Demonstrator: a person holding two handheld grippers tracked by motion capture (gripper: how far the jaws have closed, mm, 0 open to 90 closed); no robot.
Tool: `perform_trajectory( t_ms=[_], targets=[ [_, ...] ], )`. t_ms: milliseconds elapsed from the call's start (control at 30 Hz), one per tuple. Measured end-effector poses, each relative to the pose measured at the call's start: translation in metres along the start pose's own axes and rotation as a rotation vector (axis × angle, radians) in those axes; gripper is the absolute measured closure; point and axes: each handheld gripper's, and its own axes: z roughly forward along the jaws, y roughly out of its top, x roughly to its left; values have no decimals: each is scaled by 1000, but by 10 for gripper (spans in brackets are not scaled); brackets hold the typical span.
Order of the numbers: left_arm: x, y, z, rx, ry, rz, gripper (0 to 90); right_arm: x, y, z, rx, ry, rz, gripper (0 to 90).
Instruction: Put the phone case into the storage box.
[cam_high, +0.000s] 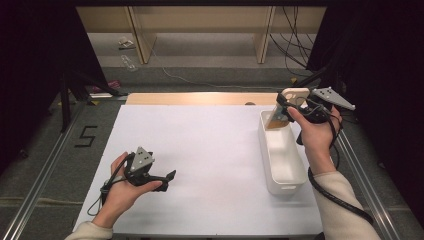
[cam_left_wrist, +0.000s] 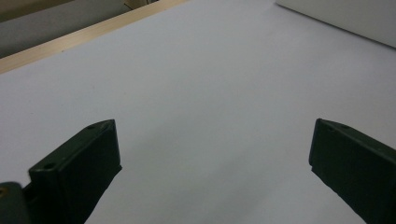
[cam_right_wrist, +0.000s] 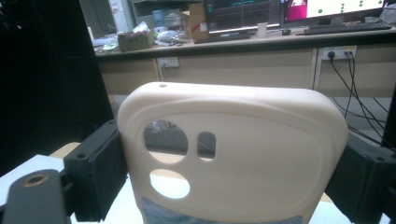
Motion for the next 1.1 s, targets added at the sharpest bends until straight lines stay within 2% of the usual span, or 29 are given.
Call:
perform_trajectory(
  t_ms=[467,1100],
  targets=[
    [0,0,0,-2,1,-1,13,-4,0,4,11,-18,5,125],
    [1,1,-1,-9,4,-6,13,-5,0,20,32,-47,9,125]
  ],
)
